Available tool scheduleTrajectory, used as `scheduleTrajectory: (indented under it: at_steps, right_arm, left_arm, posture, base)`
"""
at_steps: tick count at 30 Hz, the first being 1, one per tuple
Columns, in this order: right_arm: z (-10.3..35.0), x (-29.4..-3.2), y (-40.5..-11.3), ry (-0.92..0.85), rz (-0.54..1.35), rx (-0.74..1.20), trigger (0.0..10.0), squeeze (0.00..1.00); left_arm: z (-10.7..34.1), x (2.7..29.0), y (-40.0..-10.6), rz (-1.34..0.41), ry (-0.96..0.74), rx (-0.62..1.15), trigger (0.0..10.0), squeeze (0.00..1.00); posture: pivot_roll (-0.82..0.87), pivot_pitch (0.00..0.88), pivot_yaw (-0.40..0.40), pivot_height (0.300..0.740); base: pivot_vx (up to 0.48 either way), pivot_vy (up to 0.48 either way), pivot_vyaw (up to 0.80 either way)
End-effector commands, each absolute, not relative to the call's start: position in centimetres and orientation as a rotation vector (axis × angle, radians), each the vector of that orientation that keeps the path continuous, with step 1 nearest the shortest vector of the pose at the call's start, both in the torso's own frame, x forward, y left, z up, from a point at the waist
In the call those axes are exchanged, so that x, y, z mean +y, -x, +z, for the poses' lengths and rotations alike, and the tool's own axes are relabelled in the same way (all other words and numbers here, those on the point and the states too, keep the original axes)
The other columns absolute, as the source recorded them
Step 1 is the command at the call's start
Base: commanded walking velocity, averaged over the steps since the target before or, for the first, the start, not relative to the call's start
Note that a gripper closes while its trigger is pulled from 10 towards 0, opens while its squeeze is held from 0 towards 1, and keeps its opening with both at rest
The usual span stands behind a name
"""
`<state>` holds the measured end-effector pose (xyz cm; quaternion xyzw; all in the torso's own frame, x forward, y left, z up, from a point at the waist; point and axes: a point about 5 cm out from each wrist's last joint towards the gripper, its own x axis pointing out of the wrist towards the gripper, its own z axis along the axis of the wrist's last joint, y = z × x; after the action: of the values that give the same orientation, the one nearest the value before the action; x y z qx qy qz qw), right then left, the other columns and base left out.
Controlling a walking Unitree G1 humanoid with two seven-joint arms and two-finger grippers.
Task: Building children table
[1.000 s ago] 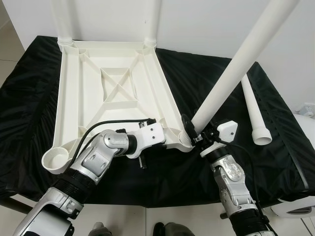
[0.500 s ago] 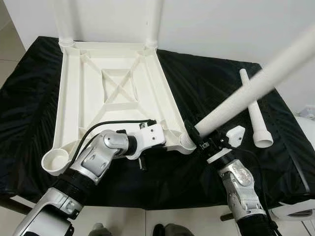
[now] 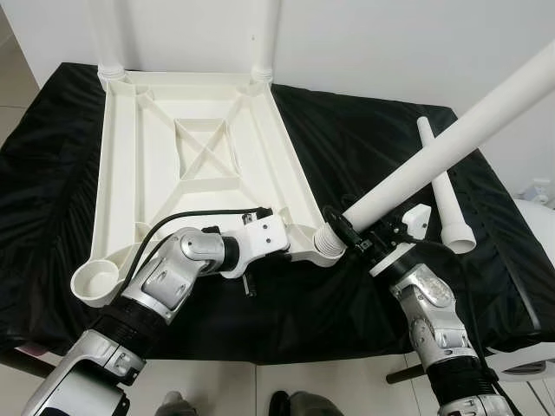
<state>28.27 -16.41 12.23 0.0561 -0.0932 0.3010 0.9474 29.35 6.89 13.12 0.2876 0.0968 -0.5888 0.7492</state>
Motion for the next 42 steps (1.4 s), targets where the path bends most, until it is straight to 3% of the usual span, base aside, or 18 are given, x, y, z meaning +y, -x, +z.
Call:
scheduleTrajectory:
  at_steps: [1,2,3,4,15,16,19,20,23,33,42]
  right_arm:
    - [7.9,-19.2,-27.4,-0.157,0.446,0.070,10.0,0.00]
    - [7.9,-19.2,-27.4,-0.157,0.446,0.070,10.0,0.00]
    - [8.3,-19.0,-27.5,-0.167,0.461,0.057,10.0,0.00]
    - [8.6,-18.9,-27.6,-0.169,0.465,0.049,10.0,0.00]
    - [10.5,-18.7,-28.6,-0.191,0.472,-0.003,10.0,0.00]
    - [11.2,-18.7,-29.0,-0.193,0.470,-0.023,10.0,0.00]
    - [11.7,-18.7,-29.2,-0.194,0.469,-0.035,10.0,0.00]
    - [12.4,-18.6,-29.6,-0.193,0.470,-0.056,10.0,0.00]
    - [14.5,-18.8,-30.9,-0.197,0.456,-0.113,10.0,0.00]
    - [14.7,-19.3,-32.8,-0.137,0.417,-0.099,10.0,0.00]
    - [16.4,-18.0,-33.7,-0.230,0.464,-0.162,10.0,0.00]
  left_arm:
    - [13.5,8.1,-29.7,-1.239,-0.612,0.205,10.0,0.29]
    - [13.5,8.1,-29.7,-1.239,-0.612,0.205,10.0,0.29]
    - [13.5,8.1,-29.7,-1.239,-0.605,0.207,10.0,0.81]
    - [13.5,8.1,-29.6,-1.245,-0.586,0.215,10.0,1.00]
    - [14.3,7.9,-29.8,-1.249,-0.587,0.179,10.0,1.00]
    - [14.7,7.7,-29.8,-1.251,-0.568,0.163,10.0,0.41]
    - [14.9,7.7,-29.8,-1.253,-0.556,0.152,10.0,0.41]
    - [15.5,7.5,-29.8,-1.256,-0.524,0.133,10.0,0.00]
    - [17.4,7.2,-30.0,-1.256,-0.459,0.065,10.0,0.00]
    - [20.0,7.5,-31.6,-1.121,-0.409,-0.057,10.0,0.00]
    - [20.1,7.4,-31.8,-1.074,-0.388,-0.079,10.0,0.00]
  posture:
    - [0.03,0.093,-0.074,0.740]
    - [0.03,0.093,-0.074,0.740]
    - [0.03,0.093,-0.074,0.740]
    - [0.03,0.092,-0.075,0.740]
    - [0.02,0.090,-0.077,0.740]
    - [0.02,0.089,-0.076,0.740]
    - [0.02,0.089,-0.076,0.740]
    - [0.02,0.088,-0.078,0.740]
    - [0.03,0.081,-0.079,0.740]
    - [0.04,0.054,-0.093,0.740]
    - [0.05,0.035,-0.097,0.740]
  base:
    - [0.000,0.000,0.00]
    - [0.000,0.000,0.00]
    - [0.000,0.000,0.00]
    - [0.000,0.000,0.00]
    - [0.000,0.000,0.00]
    - [0.000,0.000,0.00]
    - [0.000,0.000,0.00]
    - [0.000,0.000,0.00]
    - [0.000,0.000,0.00]
    - [0.000,0.000,0.00]
    - [0.000,0.000,0.00]
